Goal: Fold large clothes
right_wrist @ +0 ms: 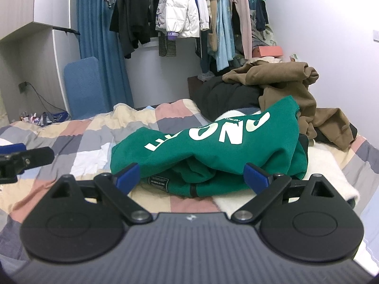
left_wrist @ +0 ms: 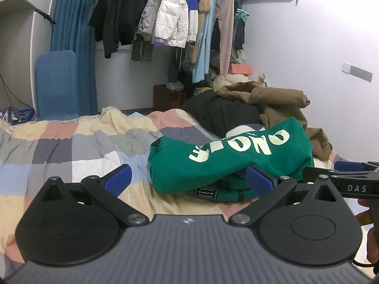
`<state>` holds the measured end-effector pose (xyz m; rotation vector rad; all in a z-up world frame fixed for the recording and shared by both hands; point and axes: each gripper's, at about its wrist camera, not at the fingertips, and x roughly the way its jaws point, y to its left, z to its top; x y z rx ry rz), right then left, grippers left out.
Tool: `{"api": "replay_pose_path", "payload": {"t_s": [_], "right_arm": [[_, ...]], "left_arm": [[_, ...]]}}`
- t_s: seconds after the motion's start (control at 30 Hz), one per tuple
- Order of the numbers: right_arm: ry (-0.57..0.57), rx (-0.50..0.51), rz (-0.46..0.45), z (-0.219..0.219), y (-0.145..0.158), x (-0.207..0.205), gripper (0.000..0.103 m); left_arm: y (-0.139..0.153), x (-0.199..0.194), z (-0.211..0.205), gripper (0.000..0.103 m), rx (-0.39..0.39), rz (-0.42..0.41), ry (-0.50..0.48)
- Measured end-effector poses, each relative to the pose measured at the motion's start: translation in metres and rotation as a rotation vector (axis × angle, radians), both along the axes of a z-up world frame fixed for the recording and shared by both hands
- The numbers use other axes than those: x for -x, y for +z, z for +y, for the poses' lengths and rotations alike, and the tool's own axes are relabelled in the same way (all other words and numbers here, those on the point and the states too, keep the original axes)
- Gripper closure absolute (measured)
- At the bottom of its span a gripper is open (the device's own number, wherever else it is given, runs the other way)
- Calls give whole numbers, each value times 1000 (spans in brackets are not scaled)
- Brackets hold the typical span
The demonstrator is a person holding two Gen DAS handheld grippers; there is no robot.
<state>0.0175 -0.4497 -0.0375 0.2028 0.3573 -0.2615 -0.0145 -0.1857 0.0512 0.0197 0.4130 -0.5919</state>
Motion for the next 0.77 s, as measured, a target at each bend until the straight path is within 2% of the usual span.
{"api": "replay_pose_path", "payload": {"t_s": [0.77], "right_arm": [[-6,4,10,-6,-1,7,8]], "left_arm": [[5,3,0,0,9,5,8]]}}
